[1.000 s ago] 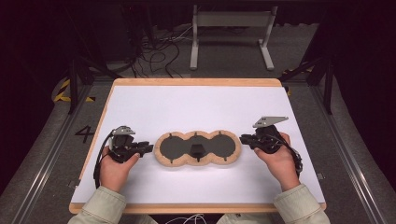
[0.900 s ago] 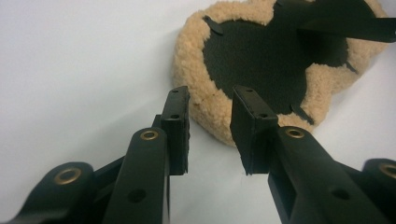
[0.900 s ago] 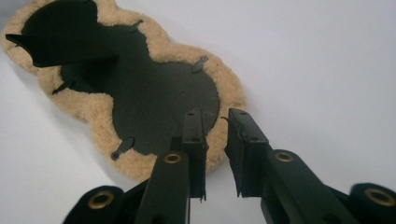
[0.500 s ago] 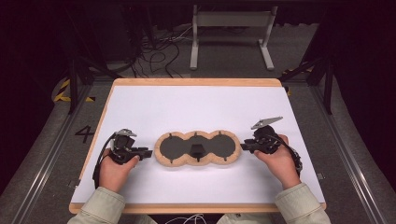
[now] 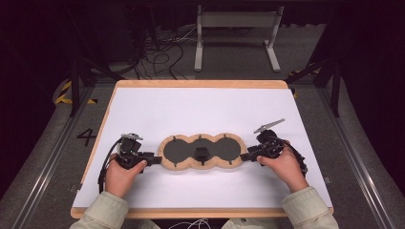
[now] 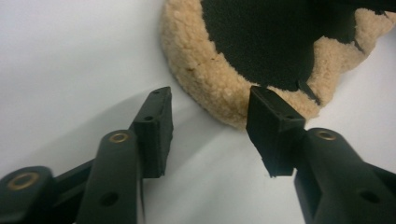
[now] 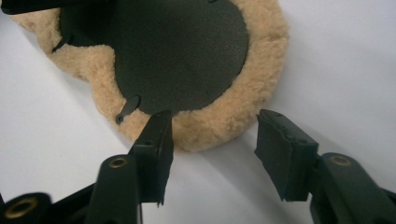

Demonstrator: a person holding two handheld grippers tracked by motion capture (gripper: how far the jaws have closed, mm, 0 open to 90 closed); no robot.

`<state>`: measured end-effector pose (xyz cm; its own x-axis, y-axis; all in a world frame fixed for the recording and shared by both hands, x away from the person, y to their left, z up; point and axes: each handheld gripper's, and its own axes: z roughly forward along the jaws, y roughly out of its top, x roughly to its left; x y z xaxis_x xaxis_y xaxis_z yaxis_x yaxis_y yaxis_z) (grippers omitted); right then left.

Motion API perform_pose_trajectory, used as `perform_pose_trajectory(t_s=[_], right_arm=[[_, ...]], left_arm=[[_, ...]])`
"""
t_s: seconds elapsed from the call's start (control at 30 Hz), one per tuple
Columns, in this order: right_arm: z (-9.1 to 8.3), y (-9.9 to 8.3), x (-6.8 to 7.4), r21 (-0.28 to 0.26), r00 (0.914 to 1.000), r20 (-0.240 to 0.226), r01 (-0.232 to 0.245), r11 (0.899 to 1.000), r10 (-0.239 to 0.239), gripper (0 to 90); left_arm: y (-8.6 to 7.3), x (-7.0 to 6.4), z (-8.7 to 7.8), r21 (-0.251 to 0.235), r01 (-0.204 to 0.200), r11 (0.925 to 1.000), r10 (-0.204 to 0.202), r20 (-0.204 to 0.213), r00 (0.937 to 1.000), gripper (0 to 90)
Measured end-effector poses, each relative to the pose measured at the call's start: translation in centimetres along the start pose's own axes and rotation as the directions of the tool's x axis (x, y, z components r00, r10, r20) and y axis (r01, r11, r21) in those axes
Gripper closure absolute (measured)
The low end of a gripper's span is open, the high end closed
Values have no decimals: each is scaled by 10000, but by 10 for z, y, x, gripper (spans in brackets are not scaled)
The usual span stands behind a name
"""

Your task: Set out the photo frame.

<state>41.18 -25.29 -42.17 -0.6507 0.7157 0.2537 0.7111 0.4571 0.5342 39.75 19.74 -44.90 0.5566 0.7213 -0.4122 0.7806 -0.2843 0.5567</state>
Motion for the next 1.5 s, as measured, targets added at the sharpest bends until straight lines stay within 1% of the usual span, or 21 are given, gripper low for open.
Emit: perform_pose_trajectory(t_s=[0.07,0.1,0.13,0.2,0.27,0.3,0.33,0.37,0.43,0.53,0.57,0.67,0.77,0.87,0.93,1.0,1.03,1.1,1.27,1.4,1.5], right_arm=[[4,1,0,52,9996,-44,-289,9996,289,401],[4,1,0,52,9996,-44,-289,9996,289,401],[8,1,0,121,9988,-200,-436,9990,438,375],[11,2,0,150,9982,-263,-532,9985,536,348],[12,3,0,162,9977,-277,-607,9980,611,327],[12,3,0,162,9977,-277,-607,9980,611,327],[13,3,0,187,9975,-289,-645,9977,650,321],[13,3,0,198,9972,-326,-669,9976,675,313],[14,3,0,241,9967,-388,-707,9972,716,305],[15,3,1,298,9963,-449,-715,9970,728,300],[16,3,0,312,9959,-493,-740,9968,755,293],[16,3,0,331,9951,-526,-816,9961,833,290],[16,2,0,402,9956,-528,-755,9963,776,284],[16,3,1,433,9958,-523,-727,9964,749,277],[17,3,1,409,9961,-515,-692,9968,713,271],[18,4,3,435,9966,-470,-663,9969,683,257],[18,4,4,462,9969,-433,-642,9969,662,249],[19,4,5,490,9974,-365,-602,9970,620,236],[19,4,7,467,9976,-279,-617,9970,631,232],[19,3,7,419,9975,-281,-637,9971,649,226],[20,3,7,438,9976,-286,-617,9971,630,225]], left_arm=[[1,1,0,-62,53,10000,-53,41,10000,455],[1,1,0,-62,53,10000,-53,41,10000,439],[1,2,1,-115,205,9997,-204,117,9997,425],[1,3,1,-101,226,9997,-224,177,9996,409],[1,3,3,-170,366,9992,-356,568,9978,385],[1,3,3,-170,366,9992,-356,568,9978,377],[2,2,4,-145,392,9991,-380,740,9965,375],[3,0,8,-34,361,9993,-357,821,9960,374],[4,-3,12,64,340,9994,-345,873,9956,368],[6,-5,14,85,344,9994,-350,826,9960,350],[6,-4,14,125,348,9993,-358,884,9954,344],[6,-3,13,159,368,9992,-381,884,9954,357],[6,-1,12,88,513,9986,-518,863,9949,357],[8,-1,11,53,558,9984,-560,663,9962,337],[10,0,13,90,511,9987,-516,719,9961,333],[13,-3,17,139,300,9995,-308,598,9977,333],[14,-6,18,256,294,9992,-306,497,9983,320],[16,-8,19,295,271,9992,-282,380,9989,308],[17,-6,19,259,373,9990,-386,515,9979,299],[18,-7,20,257,485,9985,-497,494,9975,287],[18,-7,20,274,432,9987,-443,431,9981,286]])
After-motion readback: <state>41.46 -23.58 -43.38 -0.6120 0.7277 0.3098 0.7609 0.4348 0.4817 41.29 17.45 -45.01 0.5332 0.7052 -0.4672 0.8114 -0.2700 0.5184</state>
